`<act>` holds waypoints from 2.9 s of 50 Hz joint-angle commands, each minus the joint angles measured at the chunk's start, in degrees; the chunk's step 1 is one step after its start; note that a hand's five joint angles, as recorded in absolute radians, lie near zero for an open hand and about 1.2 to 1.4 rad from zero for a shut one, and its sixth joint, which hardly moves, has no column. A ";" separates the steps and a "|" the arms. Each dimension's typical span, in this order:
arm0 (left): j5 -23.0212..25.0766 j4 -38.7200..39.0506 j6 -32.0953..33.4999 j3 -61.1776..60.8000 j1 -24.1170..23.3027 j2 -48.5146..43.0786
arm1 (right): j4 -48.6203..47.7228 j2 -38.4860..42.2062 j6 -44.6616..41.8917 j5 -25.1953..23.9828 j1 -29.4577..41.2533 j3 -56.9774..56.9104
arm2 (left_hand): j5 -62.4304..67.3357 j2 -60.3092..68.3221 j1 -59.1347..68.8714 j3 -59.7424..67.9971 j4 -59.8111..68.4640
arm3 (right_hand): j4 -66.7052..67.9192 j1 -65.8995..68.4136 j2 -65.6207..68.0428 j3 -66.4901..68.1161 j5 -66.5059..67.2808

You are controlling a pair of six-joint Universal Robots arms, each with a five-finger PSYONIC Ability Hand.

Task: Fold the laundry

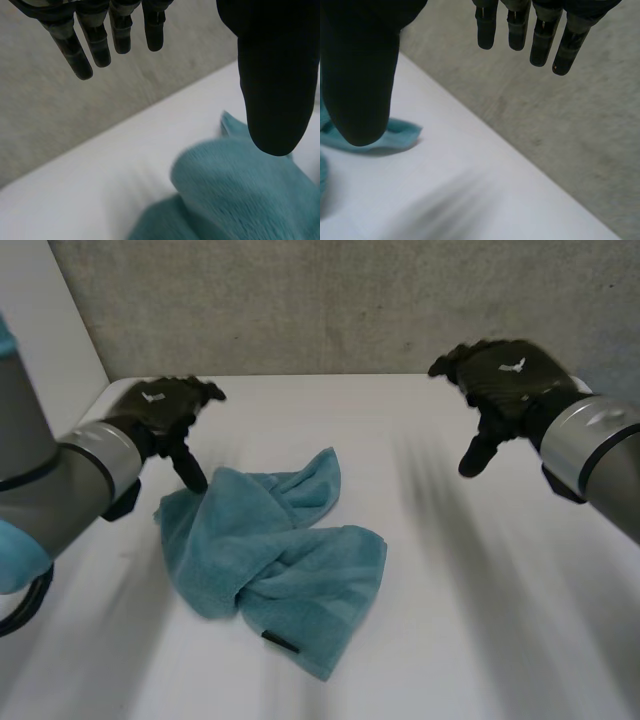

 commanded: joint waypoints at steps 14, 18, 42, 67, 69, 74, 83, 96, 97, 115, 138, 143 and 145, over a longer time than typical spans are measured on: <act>4.03 0.18 10.16 1.69 0.72 -13.08 | -3.80 23.82 27.50 0.38 13.40 -3.79 | 31.40 32.37 31.43 31.05 32.12 | -3.72 -1.03 -2.87 -2.41 -3.80; 4.92 2.02 10.08 1.60 0.72 -12.91 | -5.56 28.76 26.10 1.35 14.81 -6.87 | 54.10 55.07 54.13 53.75 54.82 | -3.72 -1.03 -2.87 -2.41 -3.80; -5.44 13.54 -8.63 11.54 -2.17 3.51 | -12.15 14.45 7.82 10.23 5.07 -32.63 | 67.07 68.04 67.10 66.72 67.79 | 66.28 68.97 67.13 67.59 66.20; -6.60 11.01 -14.53 -19.14 -20.63 1.77 | -3.20 7.41 -28.74 9.52 -0.30 12.01 | 40.09 41.06 40.12 39.74 40.81 | 66.28 68.97 67.13 67.59 66.20; -6.42 9.33 -14.10 -19.14 -20.81 1.95 | -1.10 6.71 -31.90 9.52 -0.66 13.59 | 32.14 33.11 32.17 31.79 32.86 | 66.28 68.97 67.13 67.59 66.20; -5.72 4.24 -14.01 -16.87 -20.55 3.87 | 3.40 2.85 -33.67 7.42 -0.57 16.76 | 11.18 12.15 11.21 10.83 11.90 | 66.28 68.97 67.13 67.59 66.20; 0.25 4.14 -3.91 -5.01 -13.27 3.01 | 3.14 0.73 -33.15 -0.23 -1.18 20.37 | -1.70 -0.73 -1.67 -2.05 -0.99 | 66.28 68.97 67.13 67.59 66.20; 11.15 3.26 9.89 11.79 -8.16 -16.24 | -1.78 0.82 -33.15 -1.37 -1.10 24.59 | 6.70 7.66 6.73 6.35 7.41 | 66.28 68.97 67.13 67.59 66.20; 11.42 2.82 11.90 11.97 -8.16 -17.64 | -1.96 0.82 -33.06 -1.37 -1.10 24.68 | 7.04 8.01 7.07 6.69 7.76 | 66.28 68.97 67.13 67.59 66.20; 11.51 10.28 24.49 12.06 -7.45 -24.86 | -2.93 3.02 -31.65 -1.37 -0.66 25.03 | 13.25 14.21 13.28 12.90 13.96 | 66.28 68.97 67.13 67.59 66.20; 11.60 14.42 24.58 17.95 -7.37 -31.54 | -7.06 7.67 -30.08 -0.41 -1.27 17.22 | 67.04 68.00 67.07 66.69 67.75 | 66.28 68.97 67.13 67.59 66.20; 11.33 18.62 25.10 19.00 -7.37 -31.28 | -7.59 9.60 -25.51 -0.23 -1.27 10.28 | 67.07 68.04 67.10 66.72 67.79 | 66.28 68.97 67.13 67.59 66.20; 11.16 21.44 25.10 19.70 -7.37 -31.10 | -7.85 10.39 -23.23 0.38 -1.18 5.81 | 67.07 68.04 67.10 66.72 67.79 | 66.28 68.97 67.13 67.59 66.20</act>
